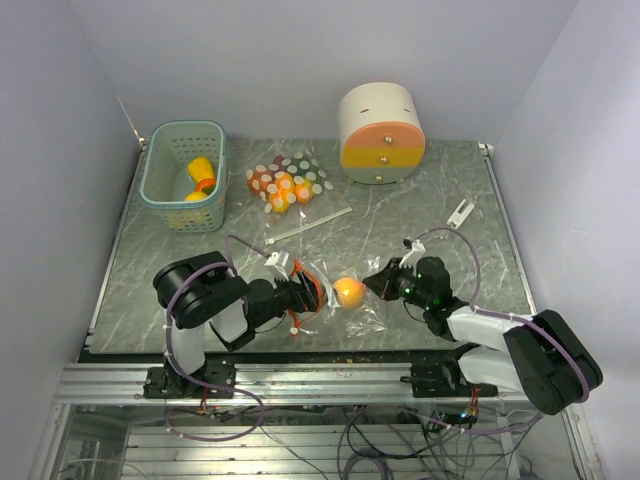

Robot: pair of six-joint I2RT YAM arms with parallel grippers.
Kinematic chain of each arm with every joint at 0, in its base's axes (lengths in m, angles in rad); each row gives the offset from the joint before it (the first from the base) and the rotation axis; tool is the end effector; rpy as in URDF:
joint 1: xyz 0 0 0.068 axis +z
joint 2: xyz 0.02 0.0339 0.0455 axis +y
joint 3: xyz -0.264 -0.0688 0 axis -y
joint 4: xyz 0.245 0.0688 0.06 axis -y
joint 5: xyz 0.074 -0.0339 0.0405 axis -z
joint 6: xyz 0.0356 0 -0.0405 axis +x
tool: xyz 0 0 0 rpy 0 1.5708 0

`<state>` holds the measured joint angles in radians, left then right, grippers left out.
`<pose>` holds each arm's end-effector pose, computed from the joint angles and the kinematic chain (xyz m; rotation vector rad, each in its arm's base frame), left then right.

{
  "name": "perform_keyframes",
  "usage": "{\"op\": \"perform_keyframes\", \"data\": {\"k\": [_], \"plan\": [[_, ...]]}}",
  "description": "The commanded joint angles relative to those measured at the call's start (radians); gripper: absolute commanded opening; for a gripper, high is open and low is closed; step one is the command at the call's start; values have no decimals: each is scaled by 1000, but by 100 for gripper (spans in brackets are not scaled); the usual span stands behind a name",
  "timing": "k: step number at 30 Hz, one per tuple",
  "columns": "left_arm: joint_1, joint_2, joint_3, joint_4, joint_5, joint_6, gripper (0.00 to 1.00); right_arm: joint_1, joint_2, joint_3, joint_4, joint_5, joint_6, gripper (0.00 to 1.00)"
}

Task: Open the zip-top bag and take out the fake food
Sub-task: Pick up the fake fruit from the zipper food storage bag.

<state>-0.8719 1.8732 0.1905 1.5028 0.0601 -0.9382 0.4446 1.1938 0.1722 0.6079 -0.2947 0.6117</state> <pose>0.1519 -0.1841 0.0958 -0.0158 1.9626 -1.3242 0.1769 0.0957 0.1379 -0.0275 2.0996 0.9558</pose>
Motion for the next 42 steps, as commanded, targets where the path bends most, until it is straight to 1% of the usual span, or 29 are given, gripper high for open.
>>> {"op": "perform_keyframes", "data": {"k": [1,4,11,18,20,21,23,25,27,32,34,36,39,42], "plan": [[-29,89,-33,226,2,18,99,41,18,-26,95,42,40,0],[-41,107,-16,226,4,14,99,75,50,-22,124,50,57,0],[-74,130,23,225,-2,4,99,170,191,14,225,72,108,0],[-77,130,24,226,-11,4,100,204,234,17,255,94,113,0],[-77,126,21,226,-10,3,92,204,224,19,239,102,106,0],[-76,123,18,226,-12,4,87,204,215,23,217,114,100,0],[-77,110,6,226,-16,8,80,204,185,38,157,142,82,0],[-76,90,-10,226,-23,10,76,203,152,57,99,174,67,0],[-77,64,-29,225,-32,6,75,199,122,84,35,210,46,0],[-74,-20,-90,223,-50,-9,68,141,82,146,-84,260,8,0],[-75,-54,-114,221,-56,-11,65,94,75,151,-97,237,10,0],[-69,-94,-131,201,-58,-17,63,40,63,144,-104,209,15,0],[-62,-176,-141,126,-57,-18,63,-51,39,122,-109,160,19,0],[-59,-309,-125,-28,-51,-6,63,-109,2,115,-158,163,2,0]]}}
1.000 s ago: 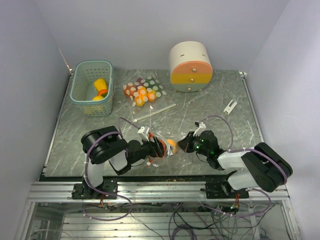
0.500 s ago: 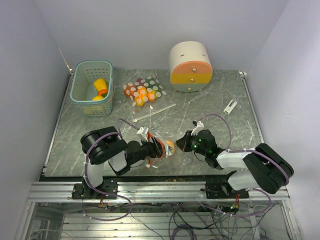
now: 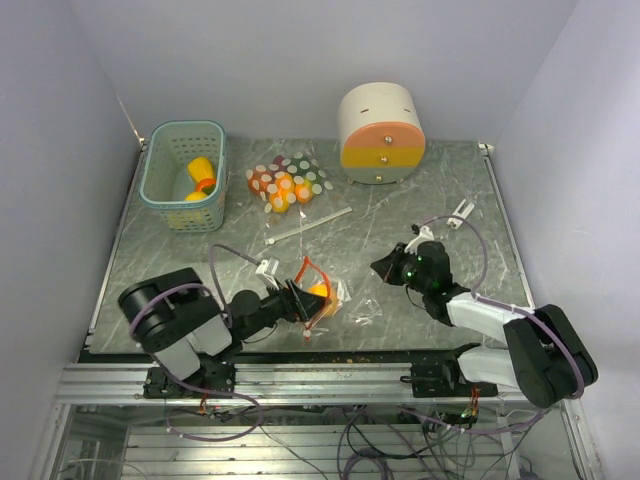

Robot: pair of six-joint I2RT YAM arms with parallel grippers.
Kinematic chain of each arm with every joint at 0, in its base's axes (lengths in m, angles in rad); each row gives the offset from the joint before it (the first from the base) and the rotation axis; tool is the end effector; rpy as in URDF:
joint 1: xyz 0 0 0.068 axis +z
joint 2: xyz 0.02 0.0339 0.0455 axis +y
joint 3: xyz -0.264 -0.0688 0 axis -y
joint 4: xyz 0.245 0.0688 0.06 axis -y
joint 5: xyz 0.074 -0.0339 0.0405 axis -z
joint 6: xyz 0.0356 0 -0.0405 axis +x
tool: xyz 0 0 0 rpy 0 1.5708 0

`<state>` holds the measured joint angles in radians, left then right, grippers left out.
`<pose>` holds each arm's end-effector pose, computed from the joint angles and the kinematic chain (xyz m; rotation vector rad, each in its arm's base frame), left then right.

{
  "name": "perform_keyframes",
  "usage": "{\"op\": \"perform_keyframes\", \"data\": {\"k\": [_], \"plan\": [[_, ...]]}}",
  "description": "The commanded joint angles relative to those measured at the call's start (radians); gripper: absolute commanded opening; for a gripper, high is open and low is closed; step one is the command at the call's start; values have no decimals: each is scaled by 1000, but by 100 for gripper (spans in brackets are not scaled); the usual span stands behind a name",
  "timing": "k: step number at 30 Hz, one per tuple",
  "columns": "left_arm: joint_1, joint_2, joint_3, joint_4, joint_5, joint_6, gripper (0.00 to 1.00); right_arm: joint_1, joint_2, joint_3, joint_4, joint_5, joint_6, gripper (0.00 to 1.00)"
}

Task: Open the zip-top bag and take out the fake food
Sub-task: Pick up the fake fruit from the zipper food storage bag, then place the fake fruit in the bin.

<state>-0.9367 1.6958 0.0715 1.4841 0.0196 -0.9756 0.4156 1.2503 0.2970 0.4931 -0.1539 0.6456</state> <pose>0.1228 -0.1682 0.1123 -0.0212 1.9347 -1.3842 0.2040 0.0960 0.1506 0.1427 2.1209 0.8078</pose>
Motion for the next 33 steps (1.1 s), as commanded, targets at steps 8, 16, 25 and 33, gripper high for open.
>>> {"op": "perform_keyframes", "data": {"k": [8,16,25,33], "plan": [[5,-746,226,-956,-119,203,61,-128,-105,-25,-97,55,-55,0],[25,-1045,466,-1567,-628,401,53,-133,-52,-44,-19,2,-24,0],[188,-876,739,-1578,-1022,658,52,-133,-12,-34,9,-38,-15,0],[517,-656,914,-1569,-879,641,56,-133,-56,-33,-50,-7,-51,0]]}}
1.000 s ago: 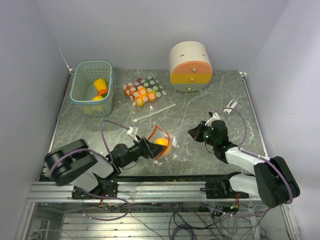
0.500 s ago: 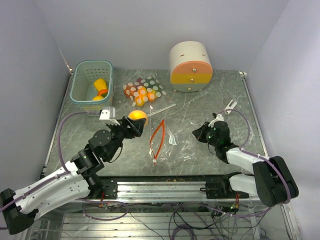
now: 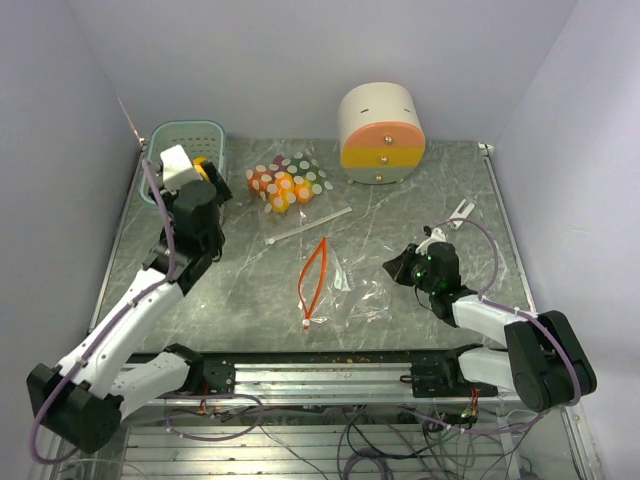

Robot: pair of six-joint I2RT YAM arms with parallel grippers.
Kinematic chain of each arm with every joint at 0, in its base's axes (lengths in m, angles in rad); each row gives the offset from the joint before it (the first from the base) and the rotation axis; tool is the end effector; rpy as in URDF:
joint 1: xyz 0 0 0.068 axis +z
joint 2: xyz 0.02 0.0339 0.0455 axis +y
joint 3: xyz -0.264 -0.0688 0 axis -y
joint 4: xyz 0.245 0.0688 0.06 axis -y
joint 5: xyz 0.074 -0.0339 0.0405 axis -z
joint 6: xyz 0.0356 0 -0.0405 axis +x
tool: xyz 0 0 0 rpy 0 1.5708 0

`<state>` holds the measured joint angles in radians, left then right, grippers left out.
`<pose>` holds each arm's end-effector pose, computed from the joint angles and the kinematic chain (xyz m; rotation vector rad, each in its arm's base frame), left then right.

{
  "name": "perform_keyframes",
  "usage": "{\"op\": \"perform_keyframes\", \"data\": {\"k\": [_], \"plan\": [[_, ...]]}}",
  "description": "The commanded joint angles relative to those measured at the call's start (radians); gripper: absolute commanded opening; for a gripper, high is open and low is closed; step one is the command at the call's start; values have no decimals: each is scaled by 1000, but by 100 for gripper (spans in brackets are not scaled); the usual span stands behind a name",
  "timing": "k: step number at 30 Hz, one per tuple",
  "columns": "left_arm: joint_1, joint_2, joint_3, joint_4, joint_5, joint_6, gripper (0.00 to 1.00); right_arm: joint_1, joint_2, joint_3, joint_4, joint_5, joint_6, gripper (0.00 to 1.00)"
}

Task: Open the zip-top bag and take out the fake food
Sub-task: Place the fake fruit in the bin.

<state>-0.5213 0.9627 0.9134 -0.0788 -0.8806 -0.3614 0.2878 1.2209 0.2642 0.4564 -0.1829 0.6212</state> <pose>0.1981 -0.0821 0.3657 -0.5087 1.5726 0.0768 0.2047 0.0673 0.1436 0.2409 2.1347 0.7352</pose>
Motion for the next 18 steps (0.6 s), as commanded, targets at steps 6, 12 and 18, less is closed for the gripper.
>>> {"op": "perform_keyframes", "data": {"k": [6,12,18], "plan": [[300,218,148,8,201,-34,58,-7,-28,11,-37,27,-45,0],[435,349,194,37,321,-93,59,-7,7,14,-11,-1,-38,0],[490,429,187,141,423,-99,65,-7,56,10,27,-22,-31,0]]}}
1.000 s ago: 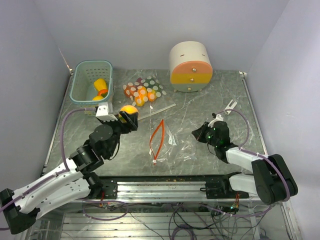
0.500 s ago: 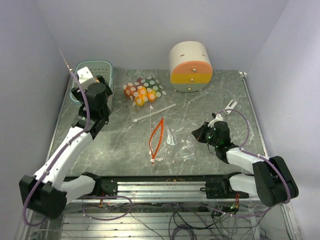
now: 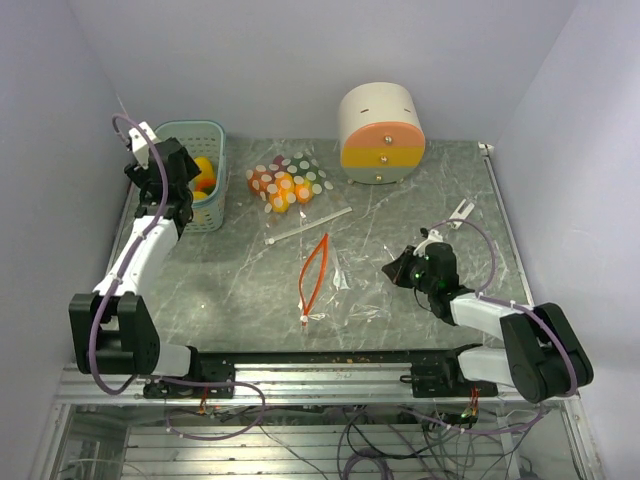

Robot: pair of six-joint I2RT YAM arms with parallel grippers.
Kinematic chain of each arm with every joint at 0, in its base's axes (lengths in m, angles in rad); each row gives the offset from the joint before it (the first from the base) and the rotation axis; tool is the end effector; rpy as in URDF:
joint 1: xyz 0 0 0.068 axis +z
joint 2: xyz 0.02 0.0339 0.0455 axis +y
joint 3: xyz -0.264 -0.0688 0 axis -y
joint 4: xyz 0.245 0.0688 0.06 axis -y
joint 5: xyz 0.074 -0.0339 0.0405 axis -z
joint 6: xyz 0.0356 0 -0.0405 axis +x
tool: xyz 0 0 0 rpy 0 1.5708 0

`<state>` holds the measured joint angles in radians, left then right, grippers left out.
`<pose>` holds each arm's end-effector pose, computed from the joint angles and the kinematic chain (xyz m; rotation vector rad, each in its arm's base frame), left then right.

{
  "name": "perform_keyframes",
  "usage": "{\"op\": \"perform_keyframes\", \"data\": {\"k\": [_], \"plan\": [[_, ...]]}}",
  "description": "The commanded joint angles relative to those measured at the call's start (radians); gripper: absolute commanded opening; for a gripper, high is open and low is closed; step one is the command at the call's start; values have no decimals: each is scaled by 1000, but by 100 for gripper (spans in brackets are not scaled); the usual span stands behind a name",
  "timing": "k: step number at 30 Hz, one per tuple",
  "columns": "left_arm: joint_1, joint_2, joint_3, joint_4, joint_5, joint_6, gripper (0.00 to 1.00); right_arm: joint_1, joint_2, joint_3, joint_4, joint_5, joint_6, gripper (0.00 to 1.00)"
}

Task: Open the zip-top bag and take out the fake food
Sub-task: Place the fake fruit in the bin, then place the zipper food storage bag at the center of the board.

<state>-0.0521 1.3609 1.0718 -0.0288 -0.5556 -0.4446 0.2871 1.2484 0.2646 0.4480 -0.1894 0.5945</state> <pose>0.3165 0.0023 0.3268 -0.7174 1.6979 0.1779 0.2050 0.0675 0.1375 0.2171 2.1705 0.7161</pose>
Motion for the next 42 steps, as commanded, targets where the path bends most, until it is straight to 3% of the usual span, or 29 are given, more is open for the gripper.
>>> {"op": "perform_keyframes", "data": {"k": [1,6,7,17,21,30,42], "plan": [[21,41,30,97,104,-12,69,-6,34,9,41,-17,-3,0],[23,51,-2,171,126,6,98,-6,49,2,58,-17,1,0],[24,55,3,171,120,9,100,-6,54,2,62,-18,1,0],[24,11,-30,167,101,-4,99,-6,92,14,75,-17,2,0],[7,-40,-90,193,176,-36,99,-6,90,34,61,-15,2,0],[-323,-104,-174,167,78,27,99,-60,-59,158,-156,54,-40,0],[-521,-176,-343,207,105,2,99,-319,-220,278,-377,179,-64,0]]}}
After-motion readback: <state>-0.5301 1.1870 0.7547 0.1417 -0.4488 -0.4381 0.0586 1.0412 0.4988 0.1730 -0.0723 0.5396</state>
